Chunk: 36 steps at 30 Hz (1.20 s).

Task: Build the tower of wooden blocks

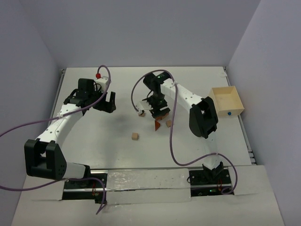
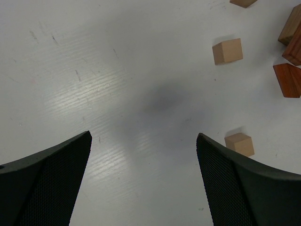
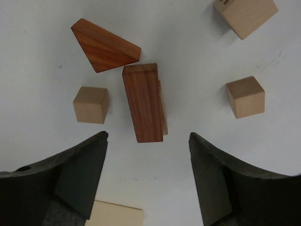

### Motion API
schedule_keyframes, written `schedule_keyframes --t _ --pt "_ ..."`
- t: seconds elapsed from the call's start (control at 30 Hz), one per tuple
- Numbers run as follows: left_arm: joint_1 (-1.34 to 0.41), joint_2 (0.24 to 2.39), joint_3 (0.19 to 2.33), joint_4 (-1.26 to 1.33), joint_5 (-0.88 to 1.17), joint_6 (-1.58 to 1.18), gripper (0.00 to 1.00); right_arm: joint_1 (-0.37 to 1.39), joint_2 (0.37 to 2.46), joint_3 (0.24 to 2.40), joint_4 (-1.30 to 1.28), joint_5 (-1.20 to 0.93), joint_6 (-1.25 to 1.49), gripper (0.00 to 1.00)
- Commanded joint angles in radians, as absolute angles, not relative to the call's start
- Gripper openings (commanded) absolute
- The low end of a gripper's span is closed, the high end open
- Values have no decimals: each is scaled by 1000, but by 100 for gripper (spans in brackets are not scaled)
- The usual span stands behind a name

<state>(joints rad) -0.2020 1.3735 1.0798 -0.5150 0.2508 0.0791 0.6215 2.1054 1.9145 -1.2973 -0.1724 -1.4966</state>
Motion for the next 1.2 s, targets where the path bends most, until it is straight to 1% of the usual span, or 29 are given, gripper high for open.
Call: schedule_keyframes --t 0.0,0.07,0.23,0.33,0.43,0.57,0.9,1.17 --pt "-206 1376 1079 -512 252 99 99 620 2132 1949 -1343 -161 -1551 73" --pt "-206 1377 1071 -510 249 97 99 621 2139 1943 -1337 -164 -1551 71" --pt "-204 1388 1072 -506 251 95 99 628 2137 1926 -1331 -165 -1540 70" --pt "-202 1399 1083 -506 253 91 99 632 2127 1891 -1310 -169 -1526 72" --pt "-201 1407 1096 -509 258 87 99 635 2117 1844 -1251 -160 -1491 76" --pt "-201 1410 1099 -513 260 86 99 634 2130 1845 -1230 -151 -1466 77" --pt "-199 1405 1091 -514 247 89 99 620 2175 1887 -1204 -130 -1460 75" --pt "-193 1414 1100 -515 256 84 99 617 2154 1829 -1184 -118 -1479 74"
